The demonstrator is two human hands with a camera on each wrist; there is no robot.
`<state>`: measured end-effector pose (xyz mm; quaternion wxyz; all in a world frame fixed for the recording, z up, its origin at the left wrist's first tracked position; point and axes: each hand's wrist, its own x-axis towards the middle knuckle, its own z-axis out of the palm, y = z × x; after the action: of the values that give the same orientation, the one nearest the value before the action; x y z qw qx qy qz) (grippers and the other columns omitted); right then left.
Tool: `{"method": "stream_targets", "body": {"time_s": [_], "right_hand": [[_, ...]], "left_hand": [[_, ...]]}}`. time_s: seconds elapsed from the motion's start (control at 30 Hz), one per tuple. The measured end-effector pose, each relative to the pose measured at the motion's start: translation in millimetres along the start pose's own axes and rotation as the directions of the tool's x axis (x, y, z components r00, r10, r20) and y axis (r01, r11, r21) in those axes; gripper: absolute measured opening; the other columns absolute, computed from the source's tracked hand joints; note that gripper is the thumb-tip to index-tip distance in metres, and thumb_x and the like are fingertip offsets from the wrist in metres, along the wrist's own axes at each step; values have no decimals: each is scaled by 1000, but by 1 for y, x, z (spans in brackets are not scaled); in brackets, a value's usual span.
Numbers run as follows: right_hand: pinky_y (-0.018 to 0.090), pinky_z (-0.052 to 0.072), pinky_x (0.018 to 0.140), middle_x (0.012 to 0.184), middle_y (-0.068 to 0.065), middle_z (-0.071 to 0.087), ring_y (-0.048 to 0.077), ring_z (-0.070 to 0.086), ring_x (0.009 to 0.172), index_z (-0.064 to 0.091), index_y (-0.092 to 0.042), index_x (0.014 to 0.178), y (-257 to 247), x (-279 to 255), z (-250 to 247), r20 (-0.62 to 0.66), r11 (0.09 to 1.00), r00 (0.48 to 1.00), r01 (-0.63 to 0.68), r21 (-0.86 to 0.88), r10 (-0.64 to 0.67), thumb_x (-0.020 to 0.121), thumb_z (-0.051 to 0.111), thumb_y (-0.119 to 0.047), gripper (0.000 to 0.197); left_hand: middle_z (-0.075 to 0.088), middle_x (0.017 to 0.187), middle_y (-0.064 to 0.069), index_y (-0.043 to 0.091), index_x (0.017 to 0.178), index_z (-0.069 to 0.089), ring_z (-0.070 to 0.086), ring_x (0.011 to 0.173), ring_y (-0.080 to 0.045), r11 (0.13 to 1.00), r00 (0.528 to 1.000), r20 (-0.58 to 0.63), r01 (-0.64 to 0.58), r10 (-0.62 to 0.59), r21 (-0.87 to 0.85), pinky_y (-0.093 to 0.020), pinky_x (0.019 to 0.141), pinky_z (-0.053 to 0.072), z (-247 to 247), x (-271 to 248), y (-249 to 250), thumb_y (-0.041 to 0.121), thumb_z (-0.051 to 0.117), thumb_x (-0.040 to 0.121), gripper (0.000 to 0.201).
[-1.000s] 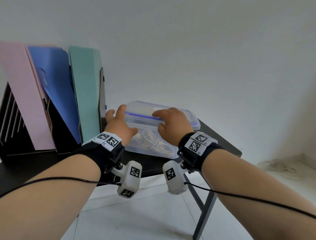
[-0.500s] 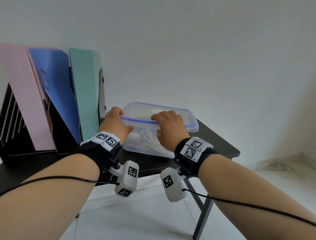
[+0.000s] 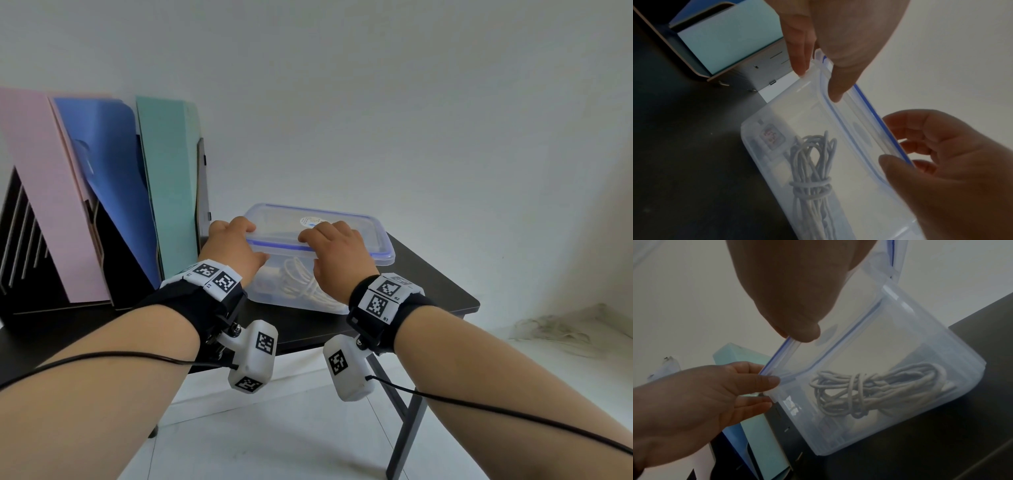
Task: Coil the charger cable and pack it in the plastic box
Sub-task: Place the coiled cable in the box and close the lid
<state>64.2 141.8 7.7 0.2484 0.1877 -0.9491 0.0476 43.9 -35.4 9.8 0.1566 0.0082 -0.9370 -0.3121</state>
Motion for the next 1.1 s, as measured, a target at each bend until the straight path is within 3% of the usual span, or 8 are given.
{"method": "stream_targets", "body": {"time_s": [0.3,0.6,0.87,1.1], "right_hand": [[40,40,81,110,8,57,32,50,98,54,-15,118,0,4,8,-46,999,999,-31,-45,29,74,49,5,49],[38,41,85,117,4,56,29,48,105,49,-18,125,12,13,10,-9,997,998,-59,-57,59,78,45,5,52],[37,36,89,112,7,54,31,48,102,49,-17,123,18,23,19,-34,990,990,-137,-22,136,73,44,6,55],[37,38,92,115,7,53,30,46,104,48,-19,125,28,39,25,7,994,995,-104,-16,104,75,43,6,56]], "left_hand": [[35,133,-10,20,124,47,50,79,-19,1000,1000,-6,-15,15,-27,-25,78,39,2,1,-2,20,67,78,50],[42,132,-10,22,123,46,50,82,-20,998,998,-8,-62,62,2,-27,76,40,8,7,-1,22,64,80,47],[51,122,-11,21,121,48,50,81,-19,995,995,0,-97,97,15,-27,74,39,14,17,2,19,62,81,42],[46,127,-12,20,121,49,50,79,-18,997,997,-15,-81,81,-16,-27,75,39,19,28,-2,18,63,81,42]]}}
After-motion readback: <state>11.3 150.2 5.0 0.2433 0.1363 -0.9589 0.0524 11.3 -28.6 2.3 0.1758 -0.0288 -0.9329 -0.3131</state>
